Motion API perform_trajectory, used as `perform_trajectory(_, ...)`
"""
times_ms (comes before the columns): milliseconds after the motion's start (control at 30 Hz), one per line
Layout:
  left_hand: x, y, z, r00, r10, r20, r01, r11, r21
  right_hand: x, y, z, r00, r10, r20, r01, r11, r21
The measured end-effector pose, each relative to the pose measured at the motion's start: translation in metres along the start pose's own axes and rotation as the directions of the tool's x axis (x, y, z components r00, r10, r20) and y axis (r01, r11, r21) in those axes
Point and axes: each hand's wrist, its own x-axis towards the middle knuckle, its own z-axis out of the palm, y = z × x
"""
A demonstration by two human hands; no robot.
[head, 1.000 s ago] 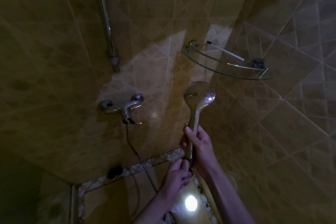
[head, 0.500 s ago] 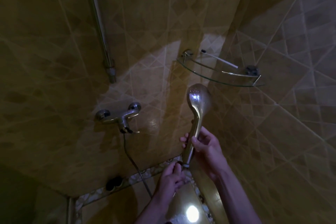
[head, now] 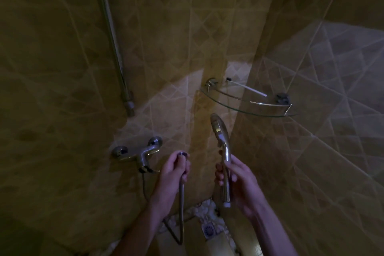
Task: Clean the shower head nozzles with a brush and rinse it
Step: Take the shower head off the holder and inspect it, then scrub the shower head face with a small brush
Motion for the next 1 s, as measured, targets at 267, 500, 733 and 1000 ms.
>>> perform_trajectory(267, 0.036, 0.039, -0.007, 0.993, 0.111, -0.038, -0.113, 0.992, -0.059, 0.006, -0.008, 0.012, 0.999, -0.036, -0.029, 0.032, 0.99, -0.137)
perform_trajectory(500, 0.071, 0.076, -0.015, 0.981, 0.193, -0.034, -0.193, 0.981, 0.015, 0.025, -0.029, 0.024, 0.99, -0.14, 0.03, 0.143, 0.965, -0.22)
perform_trajectory(733, 0.106, 0.148, -0.024, 0.926, 0.363, -0.103, -0.348, 0.927, 0.141, 0.061, -0.063, 0.046, 0.963, -0.264, -0.054, 0.249, 0.948, -0.197)
perform_trajectory(1000, 0.135, 0.251, -0.031, 0.795, 0.575, -0.191, -0.486, 0.793, 0.367, 0.088, -0.116, 0.072, 0.959, -0.283, -0.019, 0.271, 0.934, -0.233)
